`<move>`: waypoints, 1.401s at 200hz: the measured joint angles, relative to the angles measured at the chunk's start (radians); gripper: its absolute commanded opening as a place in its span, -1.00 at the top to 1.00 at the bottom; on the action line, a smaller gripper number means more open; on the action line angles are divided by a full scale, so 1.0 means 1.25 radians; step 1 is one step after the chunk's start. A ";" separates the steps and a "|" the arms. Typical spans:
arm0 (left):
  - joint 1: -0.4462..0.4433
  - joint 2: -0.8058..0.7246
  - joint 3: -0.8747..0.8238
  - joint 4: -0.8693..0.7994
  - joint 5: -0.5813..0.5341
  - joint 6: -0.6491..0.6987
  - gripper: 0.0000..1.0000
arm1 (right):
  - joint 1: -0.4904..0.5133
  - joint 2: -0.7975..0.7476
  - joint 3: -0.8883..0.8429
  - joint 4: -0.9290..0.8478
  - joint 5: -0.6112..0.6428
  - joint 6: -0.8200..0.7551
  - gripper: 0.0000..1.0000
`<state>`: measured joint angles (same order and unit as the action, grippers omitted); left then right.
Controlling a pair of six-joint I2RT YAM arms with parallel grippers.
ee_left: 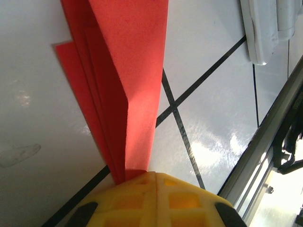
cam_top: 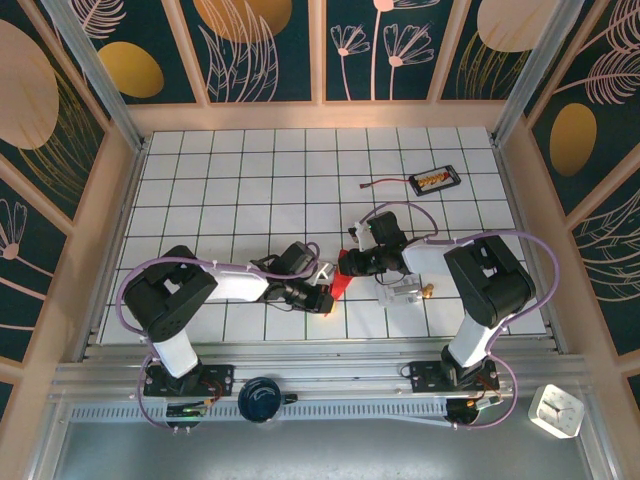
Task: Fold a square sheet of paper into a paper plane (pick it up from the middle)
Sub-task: Fold the wing for the fifth time at the center of the table.
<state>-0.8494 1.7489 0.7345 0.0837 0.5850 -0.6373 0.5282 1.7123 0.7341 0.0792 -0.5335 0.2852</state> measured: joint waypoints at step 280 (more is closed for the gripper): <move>0.009 -0.037 0.036 -0.069 0.019 -0.015 1.00 | 0.000 0.003 0.002 0.000 -0.014 0.000 0.55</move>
<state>-0.8375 1.7023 0.7799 -0.0029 0.6086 -0.6563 0.5278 1.7161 0.7361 0.0792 -0.5510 0.2848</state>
